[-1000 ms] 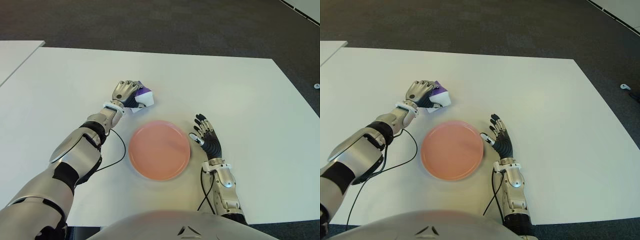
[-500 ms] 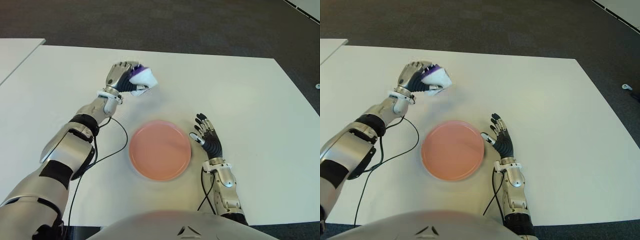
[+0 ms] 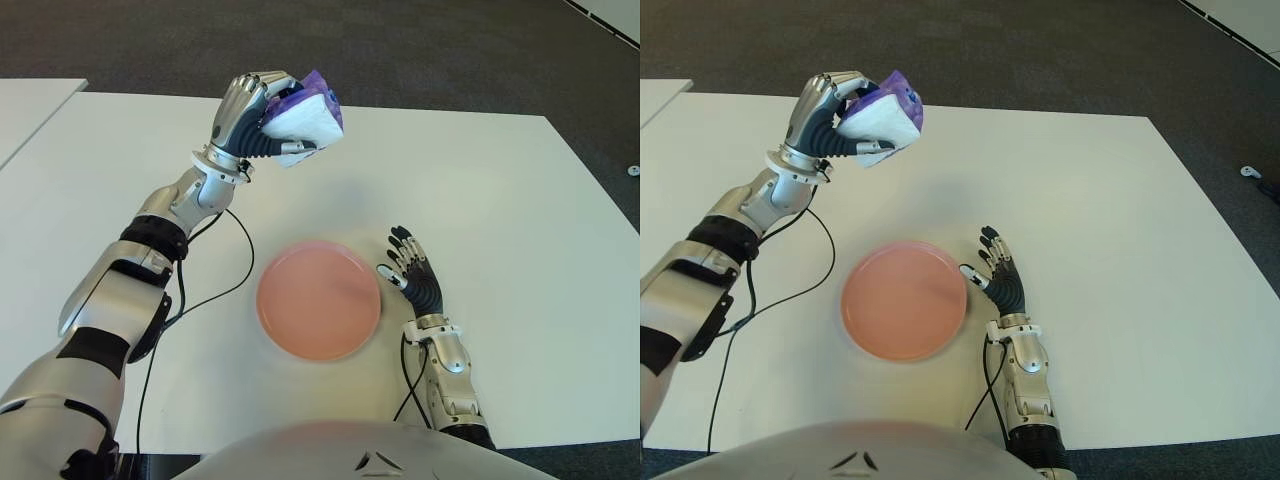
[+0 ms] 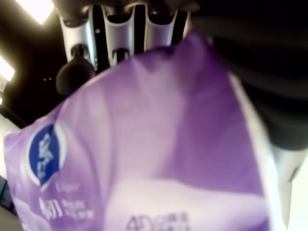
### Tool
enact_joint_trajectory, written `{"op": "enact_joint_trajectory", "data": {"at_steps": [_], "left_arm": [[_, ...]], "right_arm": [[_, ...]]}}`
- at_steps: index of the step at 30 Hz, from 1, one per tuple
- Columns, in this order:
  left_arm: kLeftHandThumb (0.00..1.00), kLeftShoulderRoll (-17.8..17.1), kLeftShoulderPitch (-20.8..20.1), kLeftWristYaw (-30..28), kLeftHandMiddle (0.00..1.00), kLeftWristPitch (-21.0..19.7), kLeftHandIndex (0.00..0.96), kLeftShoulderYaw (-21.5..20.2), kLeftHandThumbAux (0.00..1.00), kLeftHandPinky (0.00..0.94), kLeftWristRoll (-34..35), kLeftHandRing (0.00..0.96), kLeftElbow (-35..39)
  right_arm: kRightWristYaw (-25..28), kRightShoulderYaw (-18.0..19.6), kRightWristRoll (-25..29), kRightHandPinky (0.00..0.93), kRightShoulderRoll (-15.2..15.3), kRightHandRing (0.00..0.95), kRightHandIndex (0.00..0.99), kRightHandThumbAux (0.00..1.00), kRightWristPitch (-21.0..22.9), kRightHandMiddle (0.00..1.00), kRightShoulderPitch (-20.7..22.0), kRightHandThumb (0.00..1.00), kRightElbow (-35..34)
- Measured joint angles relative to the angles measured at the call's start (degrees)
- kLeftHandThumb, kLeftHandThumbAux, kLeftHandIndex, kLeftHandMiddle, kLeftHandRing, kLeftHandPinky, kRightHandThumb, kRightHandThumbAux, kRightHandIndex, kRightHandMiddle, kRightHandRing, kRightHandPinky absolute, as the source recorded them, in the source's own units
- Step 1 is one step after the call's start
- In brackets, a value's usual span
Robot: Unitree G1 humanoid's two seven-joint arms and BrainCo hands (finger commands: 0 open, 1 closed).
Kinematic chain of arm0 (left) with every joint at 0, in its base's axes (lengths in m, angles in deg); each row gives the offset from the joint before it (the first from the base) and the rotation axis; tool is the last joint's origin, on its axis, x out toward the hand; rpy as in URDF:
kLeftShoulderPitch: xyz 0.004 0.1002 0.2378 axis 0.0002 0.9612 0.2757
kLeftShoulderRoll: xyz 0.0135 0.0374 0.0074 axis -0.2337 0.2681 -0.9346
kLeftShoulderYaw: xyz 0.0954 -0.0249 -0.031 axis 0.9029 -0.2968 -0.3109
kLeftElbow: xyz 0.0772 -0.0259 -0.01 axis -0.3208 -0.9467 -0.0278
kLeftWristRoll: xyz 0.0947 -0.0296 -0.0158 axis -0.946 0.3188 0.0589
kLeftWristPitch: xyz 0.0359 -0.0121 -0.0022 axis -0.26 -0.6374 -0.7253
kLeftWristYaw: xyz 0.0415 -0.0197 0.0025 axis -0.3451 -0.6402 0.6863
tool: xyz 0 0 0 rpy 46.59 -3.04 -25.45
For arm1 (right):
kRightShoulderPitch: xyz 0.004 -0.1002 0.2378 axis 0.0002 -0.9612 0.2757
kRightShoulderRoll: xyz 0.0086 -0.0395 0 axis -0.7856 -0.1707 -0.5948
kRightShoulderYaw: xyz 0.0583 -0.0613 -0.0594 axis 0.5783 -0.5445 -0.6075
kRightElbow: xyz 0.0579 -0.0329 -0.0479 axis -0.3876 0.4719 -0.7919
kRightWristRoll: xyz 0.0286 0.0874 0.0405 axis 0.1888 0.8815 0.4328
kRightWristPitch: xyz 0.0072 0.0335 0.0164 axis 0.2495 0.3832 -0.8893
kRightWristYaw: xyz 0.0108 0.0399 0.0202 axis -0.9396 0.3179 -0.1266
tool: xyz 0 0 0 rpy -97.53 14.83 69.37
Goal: Put the tissue paper into the plate.
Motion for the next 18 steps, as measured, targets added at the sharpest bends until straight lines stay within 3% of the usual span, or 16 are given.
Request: {"op": "enact_joint_trajectory", "data": {"at_steps": [6,18], "left_arm": [[0.95,-0.97,3.11,-4.04,0.507,1.67,0.385,-1.47,0.651,0.81,0.36,0.527,7.06],[0.95,-1.8,13.5,-16.94,0.506,6.37,0.384,-2.47,0.651,0.789,2.44,0.529,23.82]], "right_arm": [[-0.08,-0.02,-0.06,0.0,0.03,0.0,0.0,0.678,-0.02,0.008,0.5,0.001,0.44],[-0.34,0.08,-0.09,0.0,0.05,0.0,0.0,0.683,-0.81,0.005,1.28,0.0,1.55]]}}
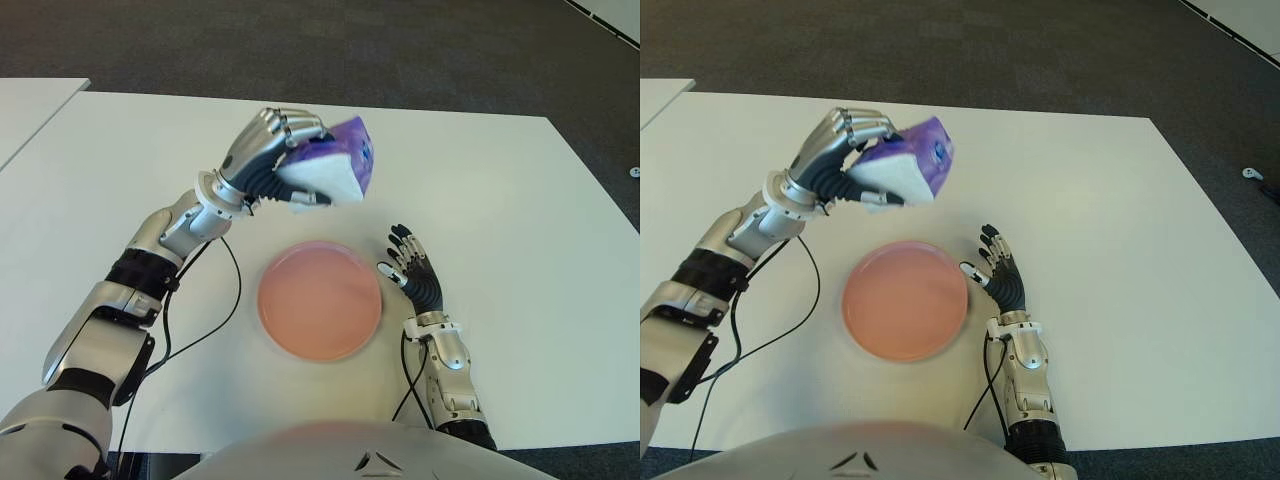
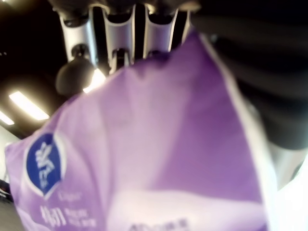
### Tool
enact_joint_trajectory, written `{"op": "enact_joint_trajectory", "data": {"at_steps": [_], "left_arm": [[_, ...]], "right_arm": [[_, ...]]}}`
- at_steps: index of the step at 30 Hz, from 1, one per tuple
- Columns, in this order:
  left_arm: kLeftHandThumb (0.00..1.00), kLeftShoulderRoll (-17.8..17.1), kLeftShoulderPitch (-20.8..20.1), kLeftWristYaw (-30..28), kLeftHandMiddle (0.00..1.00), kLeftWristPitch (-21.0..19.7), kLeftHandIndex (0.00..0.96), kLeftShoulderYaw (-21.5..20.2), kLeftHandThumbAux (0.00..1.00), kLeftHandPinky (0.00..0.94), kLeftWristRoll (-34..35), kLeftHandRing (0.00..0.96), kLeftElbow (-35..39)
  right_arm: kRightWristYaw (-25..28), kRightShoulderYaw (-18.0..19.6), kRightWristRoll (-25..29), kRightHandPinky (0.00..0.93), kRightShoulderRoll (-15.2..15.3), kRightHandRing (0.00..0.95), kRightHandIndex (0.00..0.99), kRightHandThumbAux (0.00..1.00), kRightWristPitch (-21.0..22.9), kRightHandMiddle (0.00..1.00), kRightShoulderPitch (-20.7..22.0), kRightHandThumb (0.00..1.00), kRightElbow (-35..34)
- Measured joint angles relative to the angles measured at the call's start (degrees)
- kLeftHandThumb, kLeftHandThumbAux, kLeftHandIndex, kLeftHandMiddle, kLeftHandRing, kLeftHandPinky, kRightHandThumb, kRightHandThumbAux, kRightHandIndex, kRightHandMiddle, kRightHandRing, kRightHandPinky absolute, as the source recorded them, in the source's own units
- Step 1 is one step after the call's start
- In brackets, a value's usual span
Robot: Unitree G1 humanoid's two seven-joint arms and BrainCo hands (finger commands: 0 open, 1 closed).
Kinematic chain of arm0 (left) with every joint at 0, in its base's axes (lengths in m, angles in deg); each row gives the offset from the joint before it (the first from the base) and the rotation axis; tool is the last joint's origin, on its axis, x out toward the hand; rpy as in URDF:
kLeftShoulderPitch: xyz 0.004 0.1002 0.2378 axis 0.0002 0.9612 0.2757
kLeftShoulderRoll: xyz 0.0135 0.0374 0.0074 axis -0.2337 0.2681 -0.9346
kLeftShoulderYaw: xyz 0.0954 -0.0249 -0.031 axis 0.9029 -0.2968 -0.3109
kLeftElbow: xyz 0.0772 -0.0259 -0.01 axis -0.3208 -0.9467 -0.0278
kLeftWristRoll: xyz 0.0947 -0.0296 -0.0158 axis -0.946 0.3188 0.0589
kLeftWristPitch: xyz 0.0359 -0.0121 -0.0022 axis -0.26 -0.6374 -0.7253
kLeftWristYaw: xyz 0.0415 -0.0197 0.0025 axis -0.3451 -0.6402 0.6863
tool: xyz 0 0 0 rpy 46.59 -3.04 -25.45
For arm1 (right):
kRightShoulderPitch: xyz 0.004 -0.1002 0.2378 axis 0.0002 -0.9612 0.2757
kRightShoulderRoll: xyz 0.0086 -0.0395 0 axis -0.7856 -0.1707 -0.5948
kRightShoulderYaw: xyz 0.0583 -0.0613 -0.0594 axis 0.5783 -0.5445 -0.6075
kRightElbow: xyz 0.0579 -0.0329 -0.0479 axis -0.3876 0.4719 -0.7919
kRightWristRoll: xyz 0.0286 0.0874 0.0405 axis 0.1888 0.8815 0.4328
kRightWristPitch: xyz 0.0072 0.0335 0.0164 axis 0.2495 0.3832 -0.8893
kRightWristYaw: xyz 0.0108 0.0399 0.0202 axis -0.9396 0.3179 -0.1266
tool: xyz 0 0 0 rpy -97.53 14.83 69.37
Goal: Put the tissue paper into the plate.
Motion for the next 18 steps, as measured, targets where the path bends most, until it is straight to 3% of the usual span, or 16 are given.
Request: {"op": "enact_joint_trajectory", "data": {"at_steps": [9,18], "left_arm": [[0.95,-0.73,4.36,-9.39,0.505,4.98,0.383,0.72,0.652,0.777,2.43,0.529,5.27],[0.949,-1.67,7.89,-14.97,0.503,5.87,0.382,0.44,0.652,0.776,1.88,0.527,7.1]], "right_arm": [[0.09,0.0,0.08,0.0,0.02,0.0,0.0,0.691,-0.1,0.006,0.13,0.0,0.23],[0.08,-0.08,0.06,0.0,-0.02,0.0,0.0,0.692,-0.1,0.004,0.24,0.0,0.24]]}}
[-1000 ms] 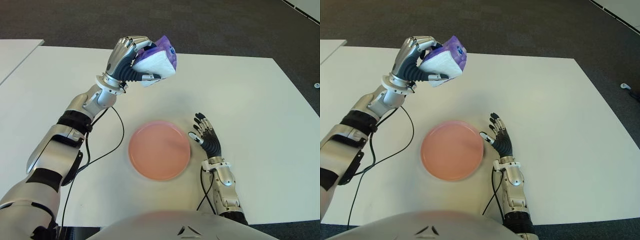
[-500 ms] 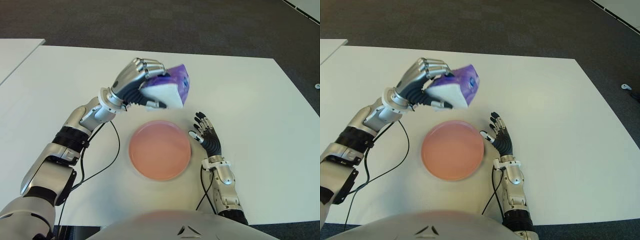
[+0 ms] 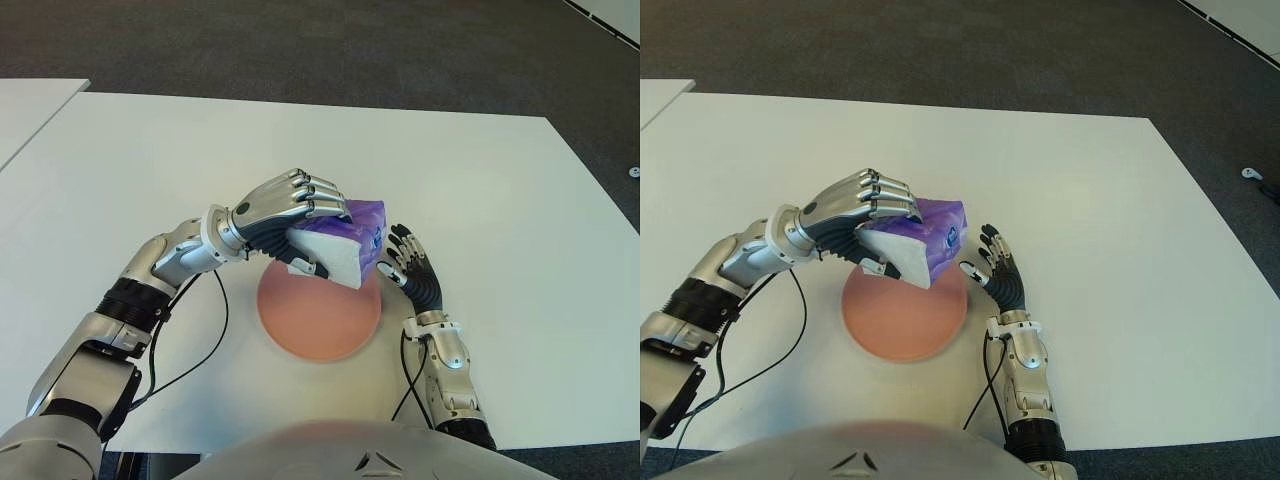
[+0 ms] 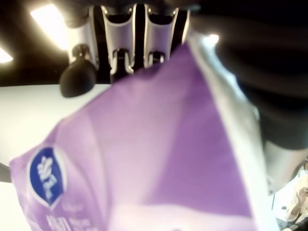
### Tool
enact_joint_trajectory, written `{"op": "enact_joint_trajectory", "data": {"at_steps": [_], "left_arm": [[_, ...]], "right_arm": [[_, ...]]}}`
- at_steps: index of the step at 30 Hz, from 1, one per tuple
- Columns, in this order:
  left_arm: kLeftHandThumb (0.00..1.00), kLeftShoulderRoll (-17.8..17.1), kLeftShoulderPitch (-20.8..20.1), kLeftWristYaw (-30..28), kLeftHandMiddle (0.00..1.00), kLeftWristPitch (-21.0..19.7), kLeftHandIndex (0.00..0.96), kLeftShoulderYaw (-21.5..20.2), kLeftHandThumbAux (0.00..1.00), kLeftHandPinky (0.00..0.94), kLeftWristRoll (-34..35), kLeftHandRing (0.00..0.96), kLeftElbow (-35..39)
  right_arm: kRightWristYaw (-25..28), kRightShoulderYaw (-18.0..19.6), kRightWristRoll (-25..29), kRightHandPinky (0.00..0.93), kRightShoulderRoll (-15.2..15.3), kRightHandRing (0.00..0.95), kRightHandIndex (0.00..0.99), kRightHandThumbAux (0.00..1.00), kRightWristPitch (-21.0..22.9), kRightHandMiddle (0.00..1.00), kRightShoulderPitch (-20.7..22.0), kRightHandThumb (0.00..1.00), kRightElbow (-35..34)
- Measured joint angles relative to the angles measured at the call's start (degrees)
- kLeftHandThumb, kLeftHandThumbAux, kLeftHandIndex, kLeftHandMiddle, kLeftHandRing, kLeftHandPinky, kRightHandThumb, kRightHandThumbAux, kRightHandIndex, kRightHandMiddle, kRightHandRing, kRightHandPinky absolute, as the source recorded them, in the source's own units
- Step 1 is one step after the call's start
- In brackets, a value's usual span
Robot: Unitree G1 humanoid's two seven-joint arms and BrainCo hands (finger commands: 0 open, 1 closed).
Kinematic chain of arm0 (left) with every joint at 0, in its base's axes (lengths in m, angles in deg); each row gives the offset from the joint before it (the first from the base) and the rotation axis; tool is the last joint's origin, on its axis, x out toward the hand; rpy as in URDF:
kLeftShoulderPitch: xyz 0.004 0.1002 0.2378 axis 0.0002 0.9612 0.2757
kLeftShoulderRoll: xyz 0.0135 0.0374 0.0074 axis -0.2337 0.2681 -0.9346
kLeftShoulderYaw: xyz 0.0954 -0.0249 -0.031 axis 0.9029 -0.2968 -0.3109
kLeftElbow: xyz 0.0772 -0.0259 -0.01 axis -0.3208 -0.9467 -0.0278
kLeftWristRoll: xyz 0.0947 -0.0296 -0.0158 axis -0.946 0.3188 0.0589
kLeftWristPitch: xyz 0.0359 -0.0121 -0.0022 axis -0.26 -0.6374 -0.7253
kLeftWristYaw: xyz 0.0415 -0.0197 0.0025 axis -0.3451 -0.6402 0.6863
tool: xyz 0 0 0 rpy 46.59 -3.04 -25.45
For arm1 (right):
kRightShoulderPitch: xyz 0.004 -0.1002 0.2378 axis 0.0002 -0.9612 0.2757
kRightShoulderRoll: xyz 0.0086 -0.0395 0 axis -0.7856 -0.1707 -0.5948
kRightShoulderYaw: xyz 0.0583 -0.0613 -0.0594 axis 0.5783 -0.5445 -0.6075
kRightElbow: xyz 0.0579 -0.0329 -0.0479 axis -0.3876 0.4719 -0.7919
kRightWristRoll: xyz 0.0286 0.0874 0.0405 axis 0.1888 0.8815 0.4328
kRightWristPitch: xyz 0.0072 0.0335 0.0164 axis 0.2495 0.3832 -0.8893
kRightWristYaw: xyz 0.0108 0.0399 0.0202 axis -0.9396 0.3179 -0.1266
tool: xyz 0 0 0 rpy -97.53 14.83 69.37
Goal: Put the tissue paper into the plate.
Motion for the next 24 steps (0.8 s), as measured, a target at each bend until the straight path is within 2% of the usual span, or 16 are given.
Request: {"op": "enact_joint_trajectory", "data": {"at_steps": [11,24], "left_arm": [[0.949,0.17,0.55,3.84,0.502,-0.35,0.381,-0.84,0.653,0.783,-14.44,0.529,-1.71],[0.948,0.04,0.57,4.32,0.5,-0.44,0.379,-0.36,0.653,0.783,-15.11,0.53,-2.64]], "right_arm": [[-0.64,-0.06,-0.51,0.0,0.02,0.0,0.0,0.668,0.0,0.005,0.13,0.009,0.17],[-0.62,-0.03,-0.27,0.0,-0.05,0.0,0.0,0.696,0.0,0.008,1.01,0.005,0.9]]}}
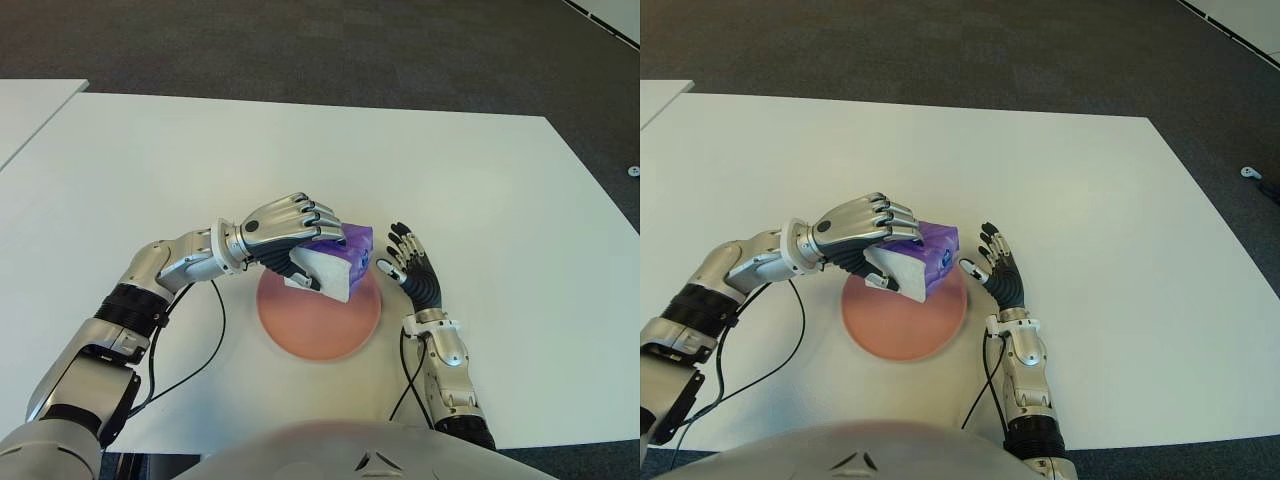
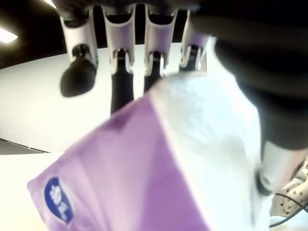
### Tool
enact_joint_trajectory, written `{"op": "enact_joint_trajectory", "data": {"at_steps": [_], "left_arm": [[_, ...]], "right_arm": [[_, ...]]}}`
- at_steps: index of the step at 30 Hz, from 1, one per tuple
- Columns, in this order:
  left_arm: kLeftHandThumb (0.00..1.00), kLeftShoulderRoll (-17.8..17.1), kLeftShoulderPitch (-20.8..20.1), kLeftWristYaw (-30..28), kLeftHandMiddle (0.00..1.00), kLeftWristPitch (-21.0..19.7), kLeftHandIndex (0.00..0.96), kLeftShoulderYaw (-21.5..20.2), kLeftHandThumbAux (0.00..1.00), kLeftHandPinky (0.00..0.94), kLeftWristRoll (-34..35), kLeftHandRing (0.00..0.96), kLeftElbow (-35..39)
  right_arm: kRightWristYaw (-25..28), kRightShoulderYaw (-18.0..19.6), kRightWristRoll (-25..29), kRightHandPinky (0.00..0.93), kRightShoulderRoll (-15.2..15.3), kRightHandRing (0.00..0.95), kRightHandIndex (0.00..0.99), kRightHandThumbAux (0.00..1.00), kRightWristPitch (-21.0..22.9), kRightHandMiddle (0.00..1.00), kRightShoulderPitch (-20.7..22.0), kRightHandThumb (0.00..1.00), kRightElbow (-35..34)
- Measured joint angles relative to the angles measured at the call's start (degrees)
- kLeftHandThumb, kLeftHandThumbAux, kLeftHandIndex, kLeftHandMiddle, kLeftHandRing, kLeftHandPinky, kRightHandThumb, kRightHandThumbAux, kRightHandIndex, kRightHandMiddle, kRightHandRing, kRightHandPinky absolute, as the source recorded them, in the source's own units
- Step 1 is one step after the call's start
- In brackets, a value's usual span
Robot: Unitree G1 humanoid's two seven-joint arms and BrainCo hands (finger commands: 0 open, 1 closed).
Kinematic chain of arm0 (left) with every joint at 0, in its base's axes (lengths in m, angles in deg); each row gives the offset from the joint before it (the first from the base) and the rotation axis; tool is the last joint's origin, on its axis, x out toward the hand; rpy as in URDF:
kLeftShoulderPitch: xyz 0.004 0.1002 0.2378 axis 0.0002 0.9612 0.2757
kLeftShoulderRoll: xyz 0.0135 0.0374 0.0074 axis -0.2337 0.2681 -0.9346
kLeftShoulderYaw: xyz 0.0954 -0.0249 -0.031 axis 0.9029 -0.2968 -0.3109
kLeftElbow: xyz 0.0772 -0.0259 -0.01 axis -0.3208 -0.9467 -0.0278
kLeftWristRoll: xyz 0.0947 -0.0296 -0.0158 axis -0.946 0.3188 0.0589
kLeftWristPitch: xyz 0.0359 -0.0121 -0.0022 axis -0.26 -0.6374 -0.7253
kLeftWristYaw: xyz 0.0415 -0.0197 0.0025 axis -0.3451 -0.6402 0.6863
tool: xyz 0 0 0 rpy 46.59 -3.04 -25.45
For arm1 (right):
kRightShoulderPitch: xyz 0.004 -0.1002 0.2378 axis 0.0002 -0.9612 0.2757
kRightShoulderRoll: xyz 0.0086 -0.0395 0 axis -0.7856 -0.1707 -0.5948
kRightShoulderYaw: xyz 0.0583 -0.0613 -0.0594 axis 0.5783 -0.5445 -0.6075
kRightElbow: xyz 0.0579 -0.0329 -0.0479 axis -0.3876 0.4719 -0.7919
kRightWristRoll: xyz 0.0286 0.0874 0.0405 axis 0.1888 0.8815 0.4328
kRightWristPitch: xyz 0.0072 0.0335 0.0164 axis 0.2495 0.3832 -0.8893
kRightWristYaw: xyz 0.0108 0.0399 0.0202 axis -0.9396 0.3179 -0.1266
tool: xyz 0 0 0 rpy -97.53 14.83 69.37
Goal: Put the tissue paper into the plate.
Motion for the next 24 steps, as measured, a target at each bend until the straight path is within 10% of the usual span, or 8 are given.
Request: {"op": "enact_joint_trajectory", "data": {"at_steps": [24], "left_arm": [[0.948,-0.44,2.95,-4.97,0.501,-3.07,0.382,1.08,0.653,0.756,2.68,0.523,3.44]], "right_arm": [[0.22,0.01,0.22,0.0,0.01,0.0,0.0,0.693,0.02,0.0,0.34,0.0,0.28]]}}
